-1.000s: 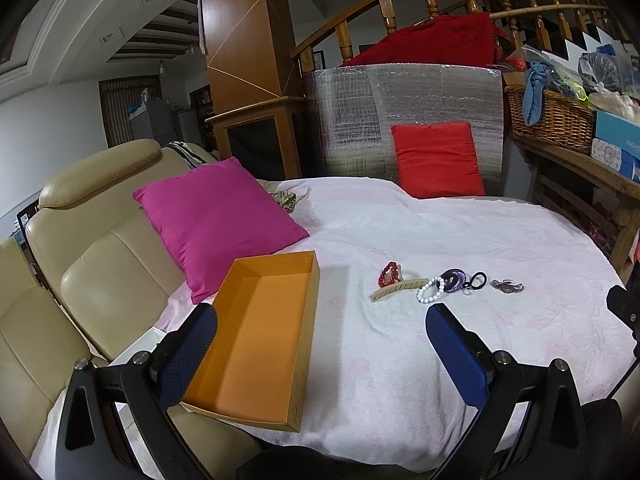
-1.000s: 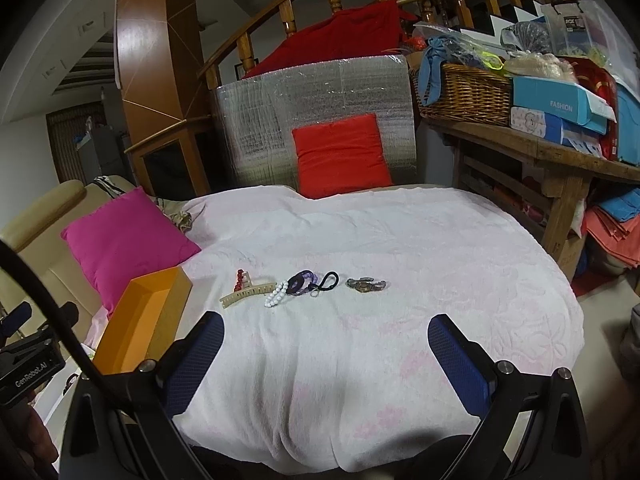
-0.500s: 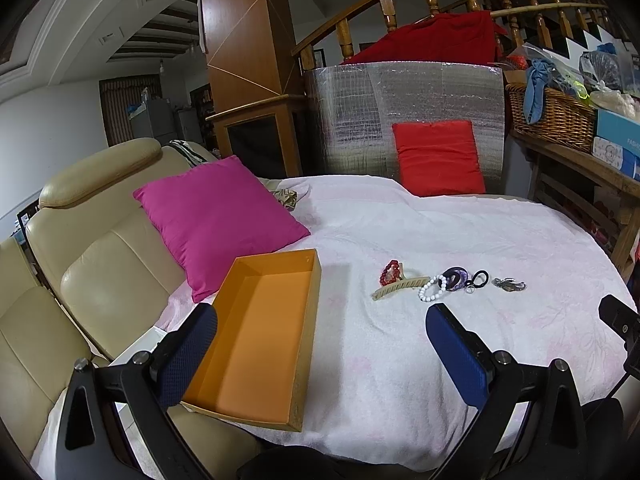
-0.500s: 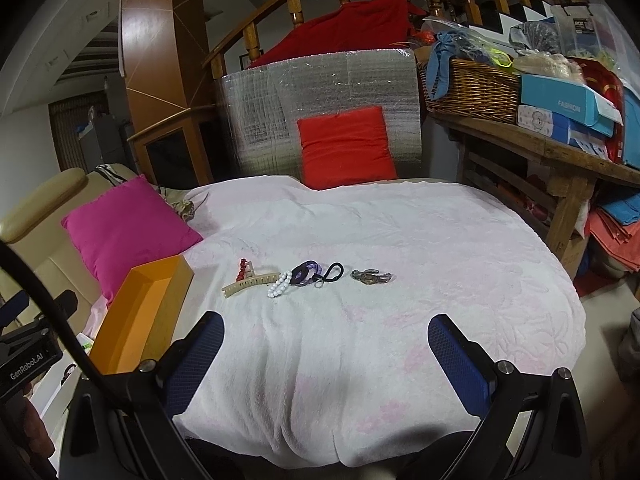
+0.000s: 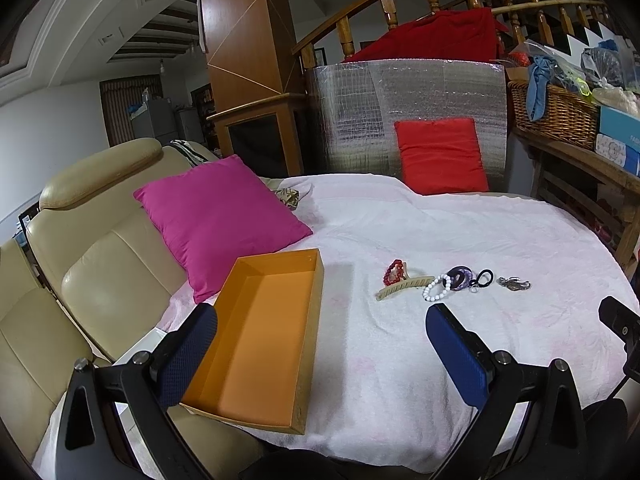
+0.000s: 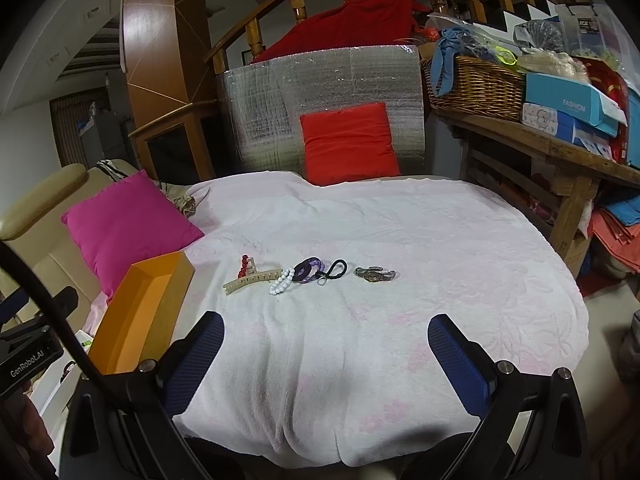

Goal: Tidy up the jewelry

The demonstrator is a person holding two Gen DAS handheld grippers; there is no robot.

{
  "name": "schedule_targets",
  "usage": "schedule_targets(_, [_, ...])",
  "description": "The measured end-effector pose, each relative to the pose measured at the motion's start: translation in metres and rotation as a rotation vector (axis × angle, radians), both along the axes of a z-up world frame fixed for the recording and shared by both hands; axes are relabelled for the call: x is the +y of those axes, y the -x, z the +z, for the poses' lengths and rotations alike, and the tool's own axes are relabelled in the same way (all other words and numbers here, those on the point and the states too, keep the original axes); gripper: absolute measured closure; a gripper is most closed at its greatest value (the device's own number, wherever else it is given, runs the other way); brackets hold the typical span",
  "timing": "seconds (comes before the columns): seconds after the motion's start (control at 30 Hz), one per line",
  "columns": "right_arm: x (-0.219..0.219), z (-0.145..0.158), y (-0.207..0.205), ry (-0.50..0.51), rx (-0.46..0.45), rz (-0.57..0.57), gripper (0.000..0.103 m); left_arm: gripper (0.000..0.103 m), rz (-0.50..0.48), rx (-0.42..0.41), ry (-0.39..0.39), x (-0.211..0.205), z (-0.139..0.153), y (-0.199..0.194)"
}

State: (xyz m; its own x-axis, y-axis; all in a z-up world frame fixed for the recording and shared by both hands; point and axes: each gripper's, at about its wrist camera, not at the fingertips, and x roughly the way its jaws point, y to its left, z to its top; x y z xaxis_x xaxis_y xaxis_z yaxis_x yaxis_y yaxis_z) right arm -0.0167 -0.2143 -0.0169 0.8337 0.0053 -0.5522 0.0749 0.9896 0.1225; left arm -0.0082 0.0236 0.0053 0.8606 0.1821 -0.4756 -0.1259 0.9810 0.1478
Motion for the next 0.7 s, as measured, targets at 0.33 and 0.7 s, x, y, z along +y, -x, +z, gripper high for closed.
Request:
schedule_targets(0.33, [0.000, -0.002, -0.007, 0.002, 0.011, 0.001, 0.000, 0.000, 0.001, 0.007, -0.002, 0.000, -0.001, -0.005])
schedule_targets(0.7, [-0.004, -0.007, -0.018, -0.007, 0.019, 0.000, 0.000, 0.000, 0.006, 0.019, -0.008, -0.003, -0.005, -0.017])
